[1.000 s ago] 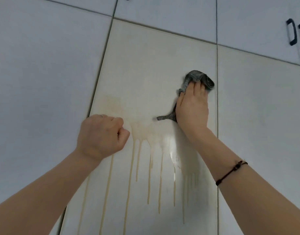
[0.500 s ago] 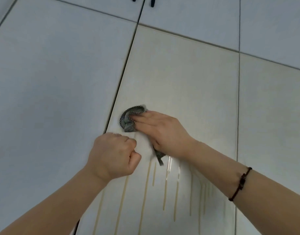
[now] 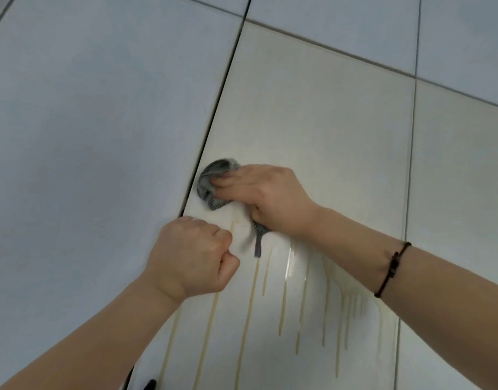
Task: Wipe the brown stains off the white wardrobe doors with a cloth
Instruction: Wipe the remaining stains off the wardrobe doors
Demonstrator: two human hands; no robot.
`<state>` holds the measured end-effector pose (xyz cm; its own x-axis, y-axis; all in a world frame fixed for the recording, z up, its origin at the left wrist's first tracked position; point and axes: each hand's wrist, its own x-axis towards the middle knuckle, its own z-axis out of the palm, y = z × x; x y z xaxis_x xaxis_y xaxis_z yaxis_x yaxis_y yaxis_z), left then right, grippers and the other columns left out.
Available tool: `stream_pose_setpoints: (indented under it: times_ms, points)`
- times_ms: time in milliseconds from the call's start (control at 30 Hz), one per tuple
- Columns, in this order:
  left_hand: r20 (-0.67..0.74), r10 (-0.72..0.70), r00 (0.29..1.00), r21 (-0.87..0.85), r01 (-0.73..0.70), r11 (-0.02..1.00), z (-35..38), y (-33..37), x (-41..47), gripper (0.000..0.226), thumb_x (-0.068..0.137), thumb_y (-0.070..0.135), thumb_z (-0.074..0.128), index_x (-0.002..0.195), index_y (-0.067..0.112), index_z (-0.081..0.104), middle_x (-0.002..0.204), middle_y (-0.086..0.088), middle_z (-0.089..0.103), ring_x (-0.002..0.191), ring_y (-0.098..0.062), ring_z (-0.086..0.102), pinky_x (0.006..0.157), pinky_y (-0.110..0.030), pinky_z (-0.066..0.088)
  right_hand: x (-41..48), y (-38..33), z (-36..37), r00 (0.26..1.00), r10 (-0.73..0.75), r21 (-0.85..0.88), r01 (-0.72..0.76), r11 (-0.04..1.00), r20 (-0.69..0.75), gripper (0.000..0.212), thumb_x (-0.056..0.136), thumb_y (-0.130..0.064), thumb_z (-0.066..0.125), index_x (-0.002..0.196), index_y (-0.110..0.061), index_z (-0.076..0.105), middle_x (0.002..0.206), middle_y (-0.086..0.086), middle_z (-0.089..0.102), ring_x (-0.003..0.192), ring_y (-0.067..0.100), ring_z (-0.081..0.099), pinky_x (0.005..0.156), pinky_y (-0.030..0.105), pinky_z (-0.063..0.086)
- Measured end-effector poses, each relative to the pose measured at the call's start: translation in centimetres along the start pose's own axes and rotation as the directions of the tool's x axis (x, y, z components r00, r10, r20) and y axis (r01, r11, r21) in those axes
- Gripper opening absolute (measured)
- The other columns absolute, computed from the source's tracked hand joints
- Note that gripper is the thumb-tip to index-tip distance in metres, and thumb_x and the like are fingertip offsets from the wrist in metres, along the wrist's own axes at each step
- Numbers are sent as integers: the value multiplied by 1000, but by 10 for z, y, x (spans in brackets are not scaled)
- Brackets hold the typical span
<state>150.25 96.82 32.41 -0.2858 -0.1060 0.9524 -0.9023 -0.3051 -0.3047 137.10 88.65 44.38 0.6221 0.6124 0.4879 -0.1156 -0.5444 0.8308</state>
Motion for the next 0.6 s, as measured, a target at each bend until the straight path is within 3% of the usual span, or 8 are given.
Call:
stream_pose_setpoints:
  times_ms: [100, 167, 233, 367, 433, 500, 600]
  points:
    - [-6, -9, 1000, 5, 9, 1000, 0, 0, -2, 19, 64, 20, 44, 46, 14, 41, 41, 0, 37, 36, -25, 37, 52, -22, 23, 25, 25, -16, 939, 339, -79, -343, 936, -63, 57, 75, -7, 43, 119, -28, 72, 128, -10, 68, 115, 22, 65, 81, 41, 56]
    - [-15, -7, 1000, -2, 7, 1000, 0, 1, -2, 19, 64, 19, 44, 46, 14, 40, 41, 0, 36, 36, -25, 36, 53, -22, 22, 40, 22, -11, 890, 445, -100, -454, 885, -100, 55, 78, -12, 41, 121, -32, 69, 129, -10, 66, 116, 21, 64, 78, 40, 55]
    - [-14, -3, 1000, 0, 3, 1000, 0, 2, -1, 19, 64, 20, 45, 46, 15, 41, 42, -1, 38, 37, -26, 38, 50, -23, 25, 37, -2, 9, 919, 382, -69, -390, 918, -99, 49, 80, -8, 49, 118, -30, 70, 125, -5, 68, 109, 24, 66, 74, 39, 56]
    - [-7, 76, 997, -17, -76, 997, 1, 0, -7, 20, 65, 22, 46, 46, 16, 45, 43, -2, 45, 39, -26, 45, 44, -25, 35, 2, -46, 26, 996, 83, 140, -79, 987, -26, 35, 87, -12, 51, 105, -24, 78, 108, 0, 75, 100, 25, 71, 76, 39, 57]
    - [-5, 50, 999, -9, -50, 999, 1, 1, -12, 19, 65, 22, 46, 47, 16, 45, 43, -2, 45, 38, -27, 45, 45, -25, 33, -2, -30, 13, 999, 3, 75, 1, 997, -42, 38, 81, -4, 53, 103, -20, 80, 107, -1, 76, 100, 24, 72, 77, 39, 59]
    - [-10, 26, 1000, 9, -26, 1000, 2, 0, -12, 19, 65, 21, 45, 46, 16, 43, 41, 0, 40, 36, -25, 40, 49, -22, 26, 6, -1, -3, 980, 177, -31, -180, 983, -89, 43, 77, -11, 49, 105, -24, 79, 107, -1, 76, 100, 25, 72, 78, 40, 57]
    - [-20, 23, 1000, 23, -22, 999, 2, 1, -11, 20, 66, 21, 43, 46, 17, 41, 40, 1, 36, 35, -23, 35, 53, -20, 20, 22, 37, -27, 821, 539, -53, -556, 829, -187, 48, 71, -18, 39, 101, -26, 76, 104, -5, 75, 99, 27, 67, 81, 40, 50]
